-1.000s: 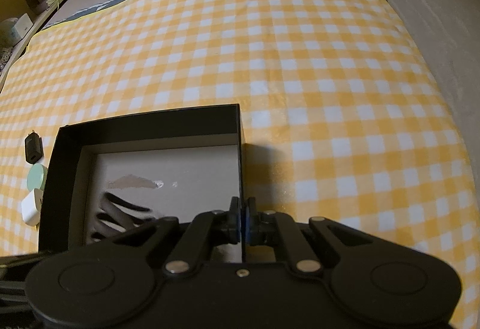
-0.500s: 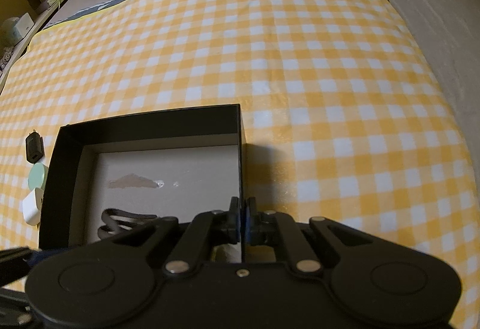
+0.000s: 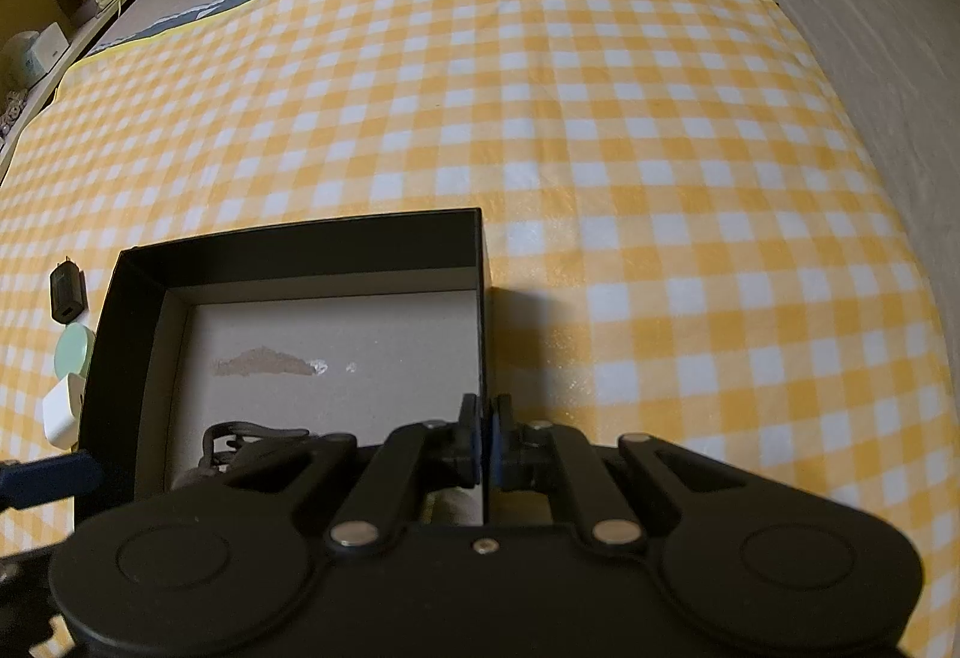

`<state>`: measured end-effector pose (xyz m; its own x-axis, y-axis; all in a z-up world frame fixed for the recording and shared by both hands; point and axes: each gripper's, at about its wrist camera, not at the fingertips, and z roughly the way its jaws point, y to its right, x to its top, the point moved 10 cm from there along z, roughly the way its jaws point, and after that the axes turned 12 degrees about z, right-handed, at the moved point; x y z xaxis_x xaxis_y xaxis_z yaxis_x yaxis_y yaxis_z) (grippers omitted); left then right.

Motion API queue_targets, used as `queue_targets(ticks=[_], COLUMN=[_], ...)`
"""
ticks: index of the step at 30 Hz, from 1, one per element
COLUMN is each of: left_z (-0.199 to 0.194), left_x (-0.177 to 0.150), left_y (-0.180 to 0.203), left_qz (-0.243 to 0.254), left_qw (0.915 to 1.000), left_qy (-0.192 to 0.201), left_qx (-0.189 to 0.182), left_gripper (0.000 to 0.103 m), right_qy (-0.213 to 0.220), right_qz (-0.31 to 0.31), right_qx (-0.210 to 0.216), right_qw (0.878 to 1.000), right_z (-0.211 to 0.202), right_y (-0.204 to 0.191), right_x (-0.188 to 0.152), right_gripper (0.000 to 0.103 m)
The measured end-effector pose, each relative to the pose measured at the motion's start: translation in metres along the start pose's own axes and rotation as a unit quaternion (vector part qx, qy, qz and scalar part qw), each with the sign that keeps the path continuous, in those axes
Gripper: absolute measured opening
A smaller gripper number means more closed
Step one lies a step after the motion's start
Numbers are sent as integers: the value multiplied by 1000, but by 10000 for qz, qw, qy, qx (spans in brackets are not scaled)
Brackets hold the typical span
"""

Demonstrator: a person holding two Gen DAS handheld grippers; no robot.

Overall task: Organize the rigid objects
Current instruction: 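Carry the black clip into the box beside the cylinder and release it, then lift the left tool out of the black box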

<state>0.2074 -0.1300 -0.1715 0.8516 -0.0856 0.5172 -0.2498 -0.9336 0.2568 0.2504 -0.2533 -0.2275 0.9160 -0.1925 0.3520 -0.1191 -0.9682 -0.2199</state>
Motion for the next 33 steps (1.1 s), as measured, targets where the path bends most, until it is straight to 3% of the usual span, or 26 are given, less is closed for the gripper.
queue_targets(ticks=[7,16,33], left_z=[-16,-36,-79], left_x=[-4,-14,-24], left_y=[7,9,-3], left_qz=[370,877,1044], left_qw=[9988,9935,9881], left_qy=[85,111,444], left_qx=[305,717,1038], left_gripper=[103,103,103], right_qy=[-1,2,58], right_qz=[3,0,-32], right_qx=[-8,-9,-74], right_qw=[10000,10000,10000], right_z=[1,1,-3], right_y=[0,0,4], right_x=[1,1,4], right_gripper=[4,3,3])
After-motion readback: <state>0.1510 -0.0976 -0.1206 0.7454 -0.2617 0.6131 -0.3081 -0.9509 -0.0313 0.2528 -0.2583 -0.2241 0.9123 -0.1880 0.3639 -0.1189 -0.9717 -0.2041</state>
